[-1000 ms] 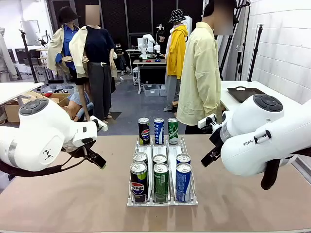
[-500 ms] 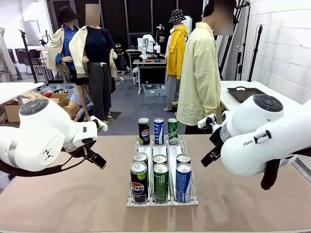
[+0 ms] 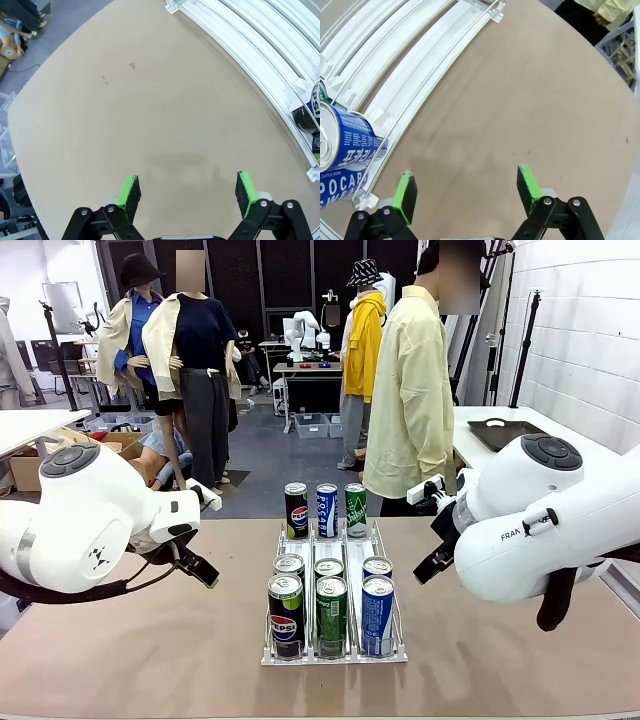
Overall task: Retrieve and hand over the desired beverage to the person.
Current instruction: Pick up a can of the same type that the person held from the Automatic Can Dispenser.
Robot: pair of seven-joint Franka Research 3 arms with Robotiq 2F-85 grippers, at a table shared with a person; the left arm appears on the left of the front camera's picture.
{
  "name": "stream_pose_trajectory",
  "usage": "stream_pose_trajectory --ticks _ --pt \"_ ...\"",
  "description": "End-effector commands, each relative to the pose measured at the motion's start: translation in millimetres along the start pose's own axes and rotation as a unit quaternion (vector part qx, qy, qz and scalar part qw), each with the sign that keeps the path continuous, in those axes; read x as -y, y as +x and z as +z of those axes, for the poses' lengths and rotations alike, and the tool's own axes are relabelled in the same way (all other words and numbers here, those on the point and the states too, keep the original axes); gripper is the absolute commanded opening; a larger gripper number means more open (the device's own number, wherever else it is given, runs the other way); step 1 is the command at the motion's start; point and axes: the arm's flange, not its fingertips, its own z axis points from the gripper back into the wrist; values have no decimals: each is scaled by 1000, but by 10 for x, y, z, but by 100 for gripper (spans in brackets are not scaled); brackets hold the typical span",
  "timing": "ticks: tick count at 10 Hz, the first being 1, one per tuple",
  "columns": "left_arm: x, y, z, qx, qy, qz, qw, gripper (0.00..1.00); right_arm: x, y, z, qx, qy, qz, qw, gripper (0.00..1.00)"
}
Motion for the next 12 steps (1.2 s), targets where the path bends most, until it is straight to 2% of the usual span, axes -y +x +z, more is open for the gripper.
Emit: stream_pose_trajectory --ticks 1,4,5,6,8,10,11,12 --pt "-8 -2 1 0 0 1 1000 100 1 0 0 0 0 0 1000 100" --pt "-8 -2 1 0 0 1 1000 100 0 0 0 0 0 0 1000 100" --pt "0 0 0 0 0 0 1000 100 96 41 103 2 -12 14 1000 100" --pt "-66 61 71 1 -15 9 1000 100 169 87 215 7 1 10 1000 100" --pt "-355 282 276 -22 -27 23 999 100 424 281 475 5 18 17 1000 100" --pt "-644 485 540 -53 -78 43 995 100 678 450 690 -19 47 1 999 100" --pt "-802 573 701 -50 -107 65 991 100 799 520 820 -25 64 -7 998 100" --pt "-966 609 859 -33 -120 79 989 100 949 586 981 -12 89 -15 996 100"
